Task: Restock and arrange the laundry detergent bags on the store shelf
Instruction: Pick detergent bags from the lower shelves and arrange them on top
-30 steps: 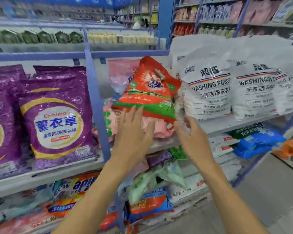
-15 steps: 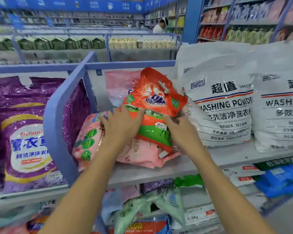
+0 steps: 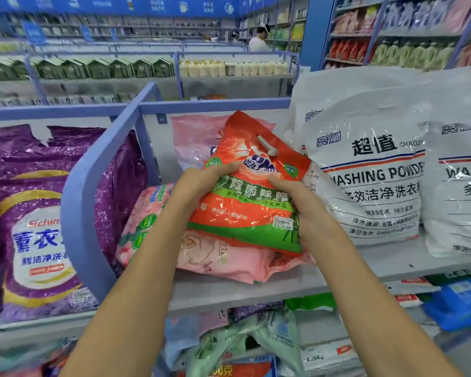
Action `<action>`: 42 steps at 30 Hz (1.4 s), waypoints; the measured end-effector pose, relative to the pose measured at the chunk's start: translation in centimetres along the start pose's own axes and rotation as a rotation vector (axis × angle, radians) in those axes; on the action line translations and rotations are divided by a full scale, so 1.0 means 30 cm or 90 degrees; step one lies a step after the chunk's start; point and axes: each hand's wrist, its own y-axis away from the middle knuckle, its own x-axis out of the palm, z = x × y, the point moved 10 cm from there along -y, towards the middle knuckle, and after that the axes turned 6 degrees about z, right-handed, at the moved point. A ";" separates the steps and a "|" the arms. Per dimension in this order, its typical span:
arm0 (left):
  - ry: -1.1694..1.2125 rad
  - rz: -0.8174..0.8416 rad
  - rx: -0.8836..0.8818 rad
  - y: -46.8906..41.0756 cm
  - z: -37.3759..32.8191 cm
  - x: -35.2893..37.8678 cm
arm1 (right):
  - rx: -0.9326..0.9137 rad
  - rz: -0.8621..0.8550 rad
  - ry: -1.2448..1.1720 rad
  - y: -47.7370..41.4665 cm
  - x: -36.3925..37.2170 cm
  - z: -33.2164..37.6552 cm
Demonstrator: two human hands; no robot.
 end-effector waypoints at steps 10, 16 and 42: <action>0.224 0.151 0.020 0.259 0.048 0.047 | -0.096 0.128 0.009 0.152 0.016 -0.013; 0.302 0.181 0.170 0.461 0.001 0.062 | -0.210 0.169 0.083 0.312 0.041 0.030; 0.476 -0.106 0.167 1.264 0.532 -0.679 | -0.086 0.327 -0.024 0.779 0.831 -0.457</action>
